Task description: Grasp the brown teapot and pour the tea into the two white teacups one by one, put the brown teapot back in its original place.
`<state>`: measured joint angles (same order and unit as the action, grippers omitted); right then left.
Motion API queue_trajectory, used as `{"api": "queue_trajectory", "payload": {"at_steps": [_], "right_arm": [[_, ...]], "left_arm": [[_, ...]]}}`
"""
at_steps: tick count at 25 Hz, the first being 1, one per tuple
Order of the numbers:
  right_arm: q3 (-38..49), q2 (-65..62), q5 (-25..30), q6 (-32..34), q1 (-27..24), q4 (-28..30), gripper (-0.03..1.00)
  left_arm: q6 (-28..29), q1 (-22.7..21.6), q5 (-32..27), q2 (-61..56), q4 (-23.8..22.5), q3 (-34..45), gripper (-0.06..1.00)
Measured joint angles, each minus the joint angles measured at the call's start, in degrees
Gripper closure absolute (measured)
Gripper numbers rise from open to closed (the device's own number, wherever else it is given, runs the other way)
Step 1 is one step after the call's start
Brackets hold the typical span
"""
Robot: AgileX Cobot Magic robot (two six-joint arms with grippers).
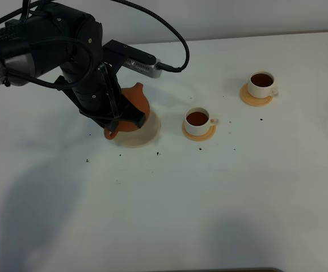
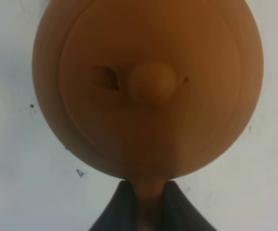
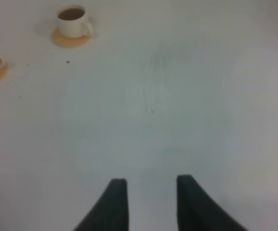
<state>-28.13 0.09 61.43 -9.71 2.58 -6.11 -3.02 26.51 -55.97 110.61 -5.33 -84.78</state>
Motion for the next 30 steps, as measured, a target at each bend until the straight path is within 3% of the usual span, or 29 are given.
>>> {"api": "queue_trajectory", "payload": {"at_steps": [10,30], "right_arm": [[0.0,0.0,0.0,0.0,0.0,0.0,0.73],[0.0,0.0,0.0,0.0,0.0,0.0,0.73]], "left_arm": [[1.77,-0.01,7.98,6.48,0.01,0.0,0.83],[1.77,-0.52,7.26,7.89,-1.48,0.0,0.83]]}}
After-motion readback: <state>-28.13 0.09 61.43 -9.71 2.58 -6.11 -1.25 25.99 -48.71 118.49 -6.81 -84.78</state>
